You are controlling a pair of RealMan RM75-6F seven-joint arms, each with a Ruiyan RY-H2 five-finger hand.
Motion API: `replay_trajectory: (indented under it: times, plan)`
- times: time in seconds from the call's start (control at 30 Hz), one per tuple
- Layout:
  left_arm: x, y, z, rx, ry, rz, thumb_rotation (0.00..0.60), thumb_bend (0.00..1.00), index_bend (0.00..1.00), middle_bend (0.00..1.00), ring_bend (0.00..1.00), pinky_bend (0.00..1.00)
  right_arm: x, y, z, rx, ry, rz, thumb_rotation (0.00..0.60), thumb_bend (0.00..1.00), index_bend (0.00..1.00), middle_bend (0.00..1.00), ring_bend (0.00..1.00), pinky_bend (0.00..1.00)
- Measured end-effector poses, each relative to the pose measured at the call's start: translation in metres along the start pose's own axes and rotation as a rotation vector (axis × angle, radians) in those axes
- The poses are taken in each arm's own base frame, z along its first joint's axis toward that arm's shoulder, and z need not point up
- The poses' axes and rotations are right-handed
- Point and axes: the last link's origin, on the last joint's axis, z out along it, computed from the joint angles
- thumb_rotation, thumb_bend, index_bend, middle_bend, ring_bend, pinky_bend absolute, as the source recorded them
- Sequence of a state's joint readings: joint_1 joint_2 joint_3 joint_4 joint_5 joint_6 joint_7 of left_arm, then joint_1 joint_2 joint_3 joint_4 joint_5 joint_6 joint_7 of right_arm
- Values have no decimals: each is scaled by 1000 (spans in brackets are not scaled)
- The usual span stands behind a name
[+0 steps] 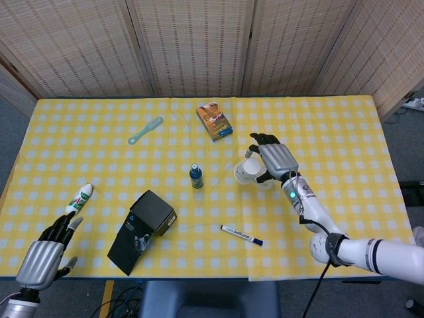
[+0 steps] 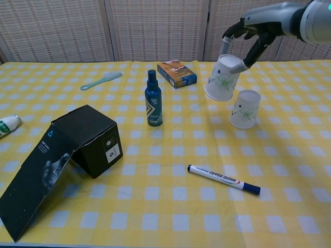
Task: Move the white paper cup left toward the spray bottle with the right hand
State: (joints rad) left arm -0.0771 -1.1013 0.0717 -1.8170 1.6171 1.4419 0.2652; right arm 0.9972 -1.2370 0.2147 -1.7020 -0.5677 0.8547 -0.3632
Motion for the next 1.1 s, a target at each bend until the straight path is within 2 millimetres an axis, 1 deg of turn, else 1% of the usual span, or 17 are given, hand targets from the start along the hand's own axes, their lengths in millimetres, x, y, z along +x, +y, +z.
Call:
replay_trajectory:
  times: [0.17,0.37,0.47,0.57,0.63,0.77,0.8,0.83,0.93,1.03,1.1]
  plan:
    - [11,-3,-8,1,44,-18,600,317,0,0,0,229,-27,-17,28,-10,-39,-23,600,275,457,43,0,0]
    - [23,-9,-17,5,88,-44,600,317,0,0,0,229,-52,-34,54,-49,-73,-65,600,277,457,43,0,0]
    - [26,-10,-20,5,102,-51,600,317,0,0,0,229,-60,-39,61,-68,-85,-93,600,280,457,43,0,0]
    - [28,-11,-22,2,109,-55,600,317,0,0,0,229,-64,-42,64,-87,-98,-107,600,281,453,33,0,0]
    - [29,-12,-23,3,111,-54,600,317,0,0,0,229,-65,-43,65,-97,-107,-110,600,277,372,10,0,0]
    - [27,-12,-22,4,104,-51,600,317,0,0,0,229,-60,-44,60,-93,-111,-106,600,254,56,0,0,0]
    - [27,-12,-21,4,101,-51,600,317,0,0,0,229,-58,-44,58,-89,-108,-104,600,251,25,0,0,0]
    - [26,-12,-21,5,99,-50,600,317,0,0,0,229,-55,-44,55,-84,-104,-102,600,247,3,0,0,0]
    - [24,-11,-19,6,91,-42,600,317,0,0,0,229,-44,-44,45,-63,-80,-100,600,239,0,0,0,0]
    - [21,-9,-18,6,80,-35,600,318,0,0,0,229,-31,-42,28,-34,-45,-106,600,232,0,0,0,0]
    - [20,-8,-17,6,78,-29,600,317,0,0,0,229,-22,-38,12,-12,-13,-118,600,225,0,0,0,0]
